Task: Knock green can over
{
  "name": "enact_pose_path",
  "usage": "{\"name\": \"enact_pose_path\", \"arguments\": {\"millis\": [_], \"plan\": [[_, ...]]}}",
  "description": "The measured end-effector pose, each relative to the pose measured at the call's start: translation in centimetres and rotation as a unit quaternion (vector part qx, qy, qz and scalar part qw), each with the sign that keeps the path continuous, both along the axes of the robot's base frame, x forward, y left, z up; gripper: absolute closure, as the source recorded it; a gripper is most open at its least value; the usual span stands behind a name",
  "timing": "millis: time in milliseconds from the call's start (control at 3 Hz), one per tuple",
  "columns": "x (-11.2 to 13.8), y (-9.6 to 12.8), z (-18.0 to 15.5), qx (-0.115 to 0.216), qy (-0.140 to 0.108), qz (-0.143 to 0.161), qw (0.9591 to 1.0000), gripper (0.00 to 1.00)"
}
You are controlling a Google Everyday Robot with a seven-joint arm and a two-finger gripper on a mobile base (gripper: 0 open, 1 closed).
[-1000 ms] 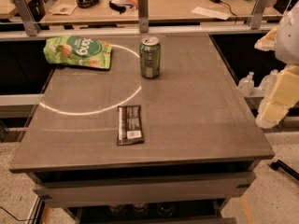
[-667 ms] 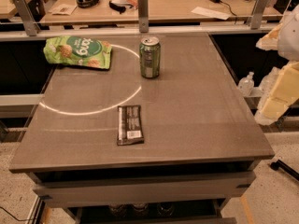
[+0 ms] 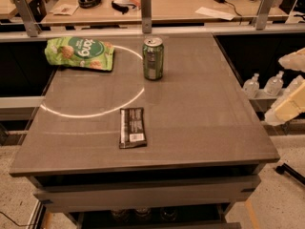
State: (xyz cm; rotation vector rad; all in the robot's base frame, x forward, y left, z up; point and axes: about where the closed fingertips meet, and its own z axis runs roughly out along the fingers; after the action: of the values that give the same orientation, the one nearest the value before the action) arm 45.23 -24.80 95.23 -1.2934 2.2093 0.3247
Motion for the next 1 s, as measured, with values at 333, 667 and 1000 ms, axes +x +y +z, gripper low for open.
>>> {"name": "enact_pose_path", "arguments": {"millis": [333, 667, 1000], "plan": [[0.6, 0.5, -0.5, 0.098, -0.021, -0.011, 0.9948, 0.0], [1.6, 2.1, -1.0, 0.174, -0.048, -0.001, 0.9836, 0.0], [3.0, 4.3, -1.9, 0.179, -0.083, 0.019, 0.9801, 0.0]]}}
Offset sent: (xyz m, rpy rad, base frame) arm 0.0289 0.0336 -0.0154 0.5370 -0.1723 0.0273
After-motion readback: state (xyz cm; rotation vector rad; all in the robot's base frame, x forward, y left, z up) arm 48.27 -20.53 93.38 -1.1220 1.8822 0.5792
